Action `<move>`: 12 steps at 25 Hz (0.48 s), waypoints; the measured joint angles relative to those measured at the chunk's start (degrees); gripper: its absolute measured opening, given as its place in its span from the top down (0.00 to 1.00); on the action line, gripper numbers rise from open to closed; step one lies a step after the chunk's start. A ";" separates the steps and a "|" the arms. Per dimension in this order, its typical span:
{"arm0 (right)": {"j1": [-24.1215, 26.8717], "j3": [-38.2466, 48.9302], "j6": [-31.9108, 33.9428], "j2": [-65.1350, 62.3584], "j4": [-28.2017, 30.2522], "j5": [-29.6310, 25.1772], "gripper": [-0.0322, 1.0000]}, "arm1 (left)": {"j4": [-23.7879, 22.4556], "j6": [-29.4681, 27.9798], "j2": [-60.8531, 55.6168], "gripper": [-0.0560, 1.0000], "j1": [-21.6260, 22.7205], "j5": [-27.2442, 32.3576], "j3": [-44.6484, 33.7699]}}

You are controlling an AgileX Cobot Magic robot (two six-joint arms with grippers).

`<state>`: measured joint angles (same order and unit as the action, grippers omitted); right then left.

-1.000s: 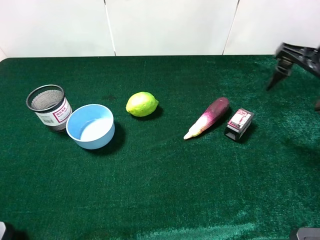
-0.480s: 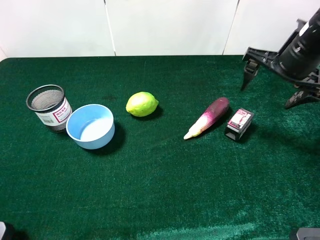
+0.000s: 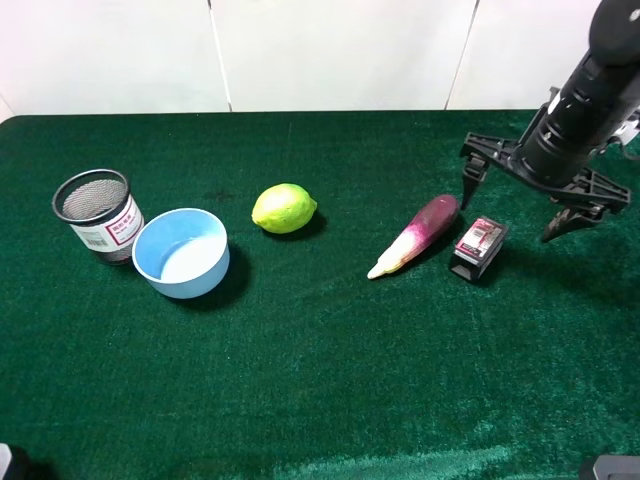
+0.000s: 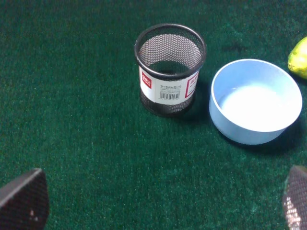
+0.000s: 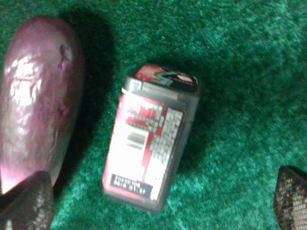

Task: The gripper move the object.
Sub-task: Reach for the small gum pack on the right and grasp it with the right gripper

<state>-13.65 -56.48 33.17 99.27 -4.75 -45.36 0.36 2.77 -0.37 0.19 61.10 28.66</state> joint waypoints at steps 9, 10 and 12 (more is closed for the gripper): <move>0.00 0.00 0.17 6.25 -0.87 2.16 0.30 | 0.00 0.00 0.00 0.01 0.00 0.00 0.00; 0.00 0.00 0.17 6.71 -1.01 2.58 0.30 | 0.00 0.00 0.00 0.01 0.00 0.00 0.00; 0.00 0.00 0.11 7.59 -1.11 3.30 0.30 | 0.00 0.00 0.00 0.01 0.00 0.00 0.00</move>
<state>-13.65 -56.48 33.28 106.86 -5.87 -42.06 0.36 2.77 -0.37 0.19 61.10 28.66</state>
